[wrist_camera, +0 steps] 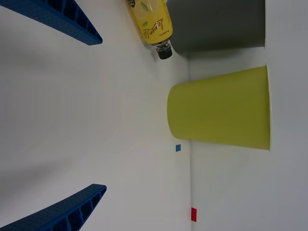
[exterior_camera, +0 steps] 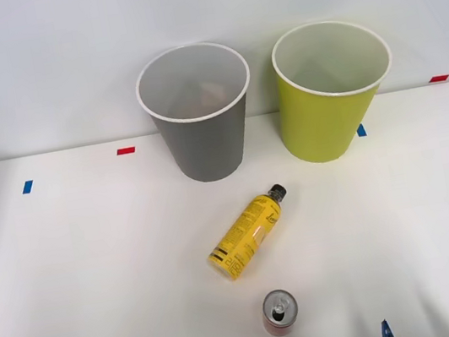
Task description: Put cans in the gray bin, plastic bottles in the light green bin
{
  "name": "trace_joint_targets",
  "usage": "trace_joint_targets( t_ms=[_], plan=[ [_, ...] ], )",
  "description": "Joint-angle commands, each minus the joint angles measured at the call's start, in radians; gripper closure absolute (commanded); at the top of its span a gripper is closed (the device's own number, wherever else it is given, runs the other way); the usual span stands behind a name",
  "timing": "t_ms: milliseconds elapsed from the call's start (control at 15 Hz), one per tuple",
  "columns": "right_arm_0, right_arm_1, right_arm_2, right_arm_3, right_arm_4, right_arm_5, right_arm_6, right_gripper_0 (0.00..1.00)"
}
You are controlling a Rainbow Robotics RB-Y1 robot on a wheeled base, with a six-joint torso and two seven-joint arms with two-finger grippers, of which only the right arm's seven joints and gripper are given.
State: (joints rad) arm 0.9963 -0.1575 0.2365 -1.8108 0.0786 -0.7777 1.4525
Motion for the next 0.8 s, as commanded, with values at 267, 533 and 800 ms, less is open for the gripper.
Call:
trace_joint_targets(
  t_ms=[267,533,800],
  plan=[
    [-0.091,-0.201,0.103,0.008,-0.051,-0.014,0.022,0.00],
    [-0.182,-0.390,0.191,0.008,-0.039,-0.015,0.055,0.00],
    [-0.257,-0.501,0.299,0.008,-0.071,-0.014,0.091,0.00]
  ],
)
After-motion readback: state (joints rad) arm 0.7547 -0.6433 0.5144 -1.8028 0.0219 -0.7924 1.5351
